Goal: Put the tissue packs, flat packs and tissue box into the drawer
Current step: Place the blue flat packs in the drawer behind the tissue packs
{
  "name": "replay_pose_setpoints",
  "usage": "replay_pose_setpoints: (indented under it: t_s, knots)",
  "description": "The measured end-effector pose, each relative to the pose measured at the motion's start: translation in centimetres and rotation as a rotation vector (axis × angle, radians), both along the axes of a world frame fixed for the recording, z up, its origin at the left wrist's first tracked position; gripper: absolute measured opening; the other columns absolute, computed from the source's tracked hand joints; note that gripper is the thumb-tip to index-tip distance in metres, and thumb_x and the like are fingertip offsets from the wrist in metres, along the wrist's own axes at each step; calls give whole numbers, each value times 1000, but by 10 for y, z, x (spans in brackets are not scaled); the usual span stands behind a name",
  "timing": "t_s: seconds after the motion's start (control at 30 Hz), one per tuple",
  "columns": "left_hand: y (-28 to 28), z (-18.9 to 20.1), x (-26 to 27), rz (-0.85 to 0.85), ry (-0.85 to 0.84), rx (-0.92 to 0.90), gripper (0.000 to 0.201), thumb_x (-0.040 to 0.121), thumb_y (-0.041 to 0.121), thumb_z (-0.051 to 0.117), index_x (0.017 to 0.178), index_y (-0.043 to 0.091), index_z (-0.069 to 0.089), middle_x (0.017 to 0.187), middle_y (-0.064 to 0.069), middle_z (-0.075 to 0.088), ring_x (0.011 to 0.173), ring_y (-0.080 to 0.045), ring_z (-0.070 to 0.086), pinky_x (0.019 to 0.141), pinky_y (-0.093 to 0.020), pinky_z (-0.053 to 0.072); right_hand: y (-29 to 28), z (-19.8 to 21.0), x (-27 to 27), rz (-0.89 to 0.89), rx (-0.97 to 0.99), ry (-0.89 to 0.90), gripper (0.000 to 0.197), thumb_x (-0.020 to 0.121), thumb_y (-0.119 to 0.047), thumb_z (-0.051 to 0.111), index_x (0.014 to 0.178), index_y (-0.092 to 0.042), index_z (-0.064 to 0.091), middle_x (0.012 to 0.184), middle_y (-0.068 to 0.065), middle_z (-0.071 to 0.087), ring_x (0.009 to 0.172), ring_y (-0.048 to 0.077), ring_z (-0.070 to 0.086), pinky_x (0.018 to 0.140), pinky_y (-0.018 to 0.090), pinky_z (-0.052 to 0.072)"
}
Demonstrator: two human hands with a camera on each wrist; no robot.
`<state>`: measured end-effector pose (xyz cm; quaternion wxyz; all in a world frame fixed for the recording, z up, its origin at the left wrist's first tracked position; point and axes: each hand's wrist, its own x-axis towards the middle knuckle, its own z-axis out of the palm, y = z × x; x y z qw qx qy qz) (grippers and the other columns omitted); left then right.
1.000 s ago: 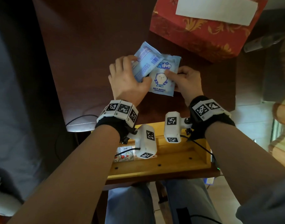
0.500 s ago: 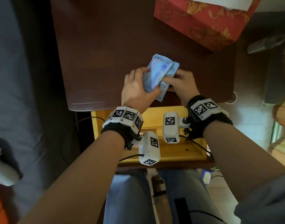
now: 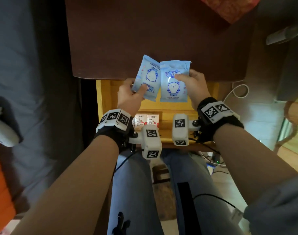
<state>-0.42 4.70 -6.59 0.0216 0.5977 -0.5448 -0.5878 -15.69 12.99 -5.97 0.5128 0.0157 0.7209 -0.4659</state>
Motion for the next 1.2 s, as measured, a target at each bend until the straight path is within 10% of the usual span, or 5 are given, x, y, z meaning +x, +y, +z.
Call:
replay_pose_setpoints:
  t_s: [0.47,0.63,0.77,1.2]
  knots:
    - [18,-32,96,-99,-89,102,11,87,25,60,96,18,60,99,-7,69,88,-21,68,79,-44,59,12,-30,88,153,166,9,37,83,-14,60,101,18,53,86,22,63,71,24,60,66,29,52]
    - [10,-46,108,-174,-117,-2,28,89,34,57,103,11,56,101,-11,65,89,-23,64,61,-22,54,16,-51,103,224,185,23,19,90,-11,54,105,1,57,95,9,65,72,13,64,61,19,55]
    - [0,-63,106,-243,-182,-151,29,90,34,55,107,11,56,90,0,58,79,-14,56,45,-5,39,16,-72,107,223,210,69,26,91,-13,54,114,-1,57,111,15,67,92,24,67,82,37,57]
    - [-23,-125,65,-679,-426,-495,31,98,26,38,119,13,57,124,-18,56,124,-36,39,100,-48,30,7,-138,94,164,226,100,26,93,-12,47,112,5,55,116,24,64,106,35,63,93,50,51]
